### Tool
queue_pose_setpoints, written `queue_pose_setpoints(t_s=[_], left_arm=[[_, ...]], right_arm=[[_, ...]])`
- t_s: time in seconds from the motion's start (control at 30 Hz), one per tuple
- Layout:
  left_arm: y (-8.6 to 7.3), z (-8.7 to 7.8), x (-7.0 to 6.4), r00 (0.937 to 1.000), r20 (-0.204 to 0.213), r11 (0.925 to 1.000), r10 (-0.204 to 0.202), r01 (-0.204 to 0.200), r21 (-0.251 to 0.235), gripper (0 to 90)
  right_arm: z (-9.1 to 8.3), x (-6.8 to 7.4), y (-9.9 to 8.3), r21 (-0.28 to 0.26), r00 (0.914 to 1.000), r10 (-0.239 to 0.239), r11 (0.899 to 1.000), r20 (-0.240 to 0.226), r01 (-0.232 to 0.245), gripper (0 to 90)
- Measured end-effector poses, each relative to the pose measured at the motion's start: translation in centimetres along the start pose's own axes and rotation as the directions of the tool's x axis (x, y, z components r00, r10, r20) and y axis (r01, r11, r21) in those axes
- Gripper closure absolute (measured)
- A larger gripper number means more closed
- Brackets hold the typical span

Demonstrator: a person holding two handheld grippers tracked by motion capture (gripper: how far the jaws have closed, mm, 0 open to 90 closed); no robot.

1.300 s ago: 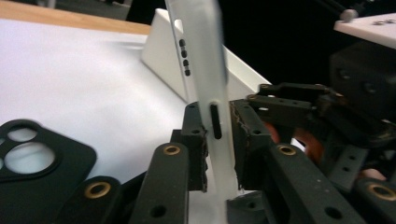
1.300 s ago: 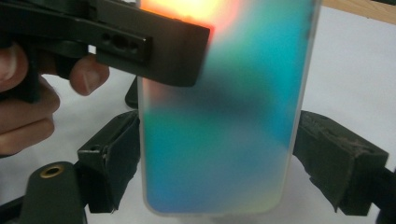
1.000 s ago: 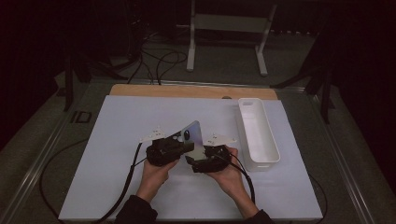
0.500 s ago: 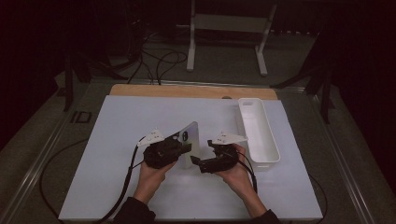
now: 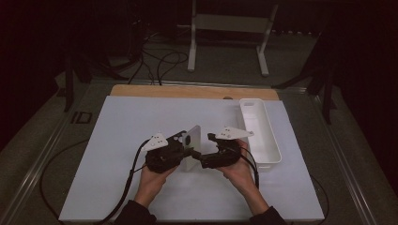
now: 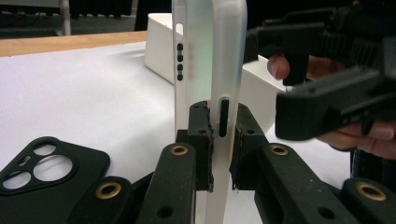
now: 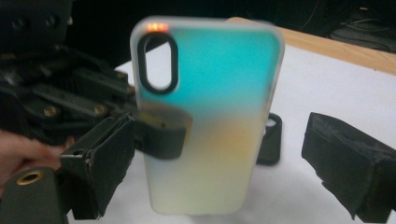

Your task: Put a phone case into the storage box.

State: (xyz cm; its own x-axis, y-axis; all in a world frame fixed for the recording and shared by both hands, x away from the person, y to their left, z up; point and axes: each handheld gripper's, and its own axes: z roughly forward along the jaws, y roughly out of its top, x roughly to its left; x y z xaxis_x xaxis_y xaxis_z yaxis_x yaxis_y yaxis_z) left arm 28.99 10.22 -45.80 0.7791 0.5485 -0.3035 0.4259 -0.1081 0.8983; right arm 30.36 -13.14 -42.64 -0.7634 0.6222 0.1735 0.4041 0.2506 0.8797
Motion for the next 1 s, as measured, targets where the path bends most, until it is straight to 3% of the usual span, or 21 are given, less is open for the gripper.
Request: queue_pose_setpoints(t_s=[0.17, 0.6, 0.77, 1.0], left_arm=[[-0.1, 0.1, -0.4, 0.9998, 0.011, 0.9999, 0.015, -0.015, -0.001, 81.5], [-0.2, 0.1, -1.2, 0.9987, 0.029, 0.9991, 0.042, -0.042, -0.007, 81.4], [-0.2, 0.3, -1.5, 0.9989, 0.021, 0.9991, 0.042, -0.042, -0.010, 81.4], [-0.3, 0.4, -1.7, 0.9990, 0.014, 0.9991, 0.042, -0.042, -0.010, 81.2]], right_arm=[[0.1, 0.3, 0.8, -0.028, 0.9999, 0.003, 1.000, -0.015, -0.003, 9.7], [1.1, 0.6, 1.4, -0.030, 0.9990, 0.027, 0.999, -0.037, -0.028, 12.8], [1.1, 0.9, 1.5, -0.036, 0.9998, 0.016, 0.999, -0.009, -0.016, 15.3], [1.0, 0.9, 1.4, -0.035, 0.9999, 0.011, 0.999, -0.006, -0.011, 16.4]])
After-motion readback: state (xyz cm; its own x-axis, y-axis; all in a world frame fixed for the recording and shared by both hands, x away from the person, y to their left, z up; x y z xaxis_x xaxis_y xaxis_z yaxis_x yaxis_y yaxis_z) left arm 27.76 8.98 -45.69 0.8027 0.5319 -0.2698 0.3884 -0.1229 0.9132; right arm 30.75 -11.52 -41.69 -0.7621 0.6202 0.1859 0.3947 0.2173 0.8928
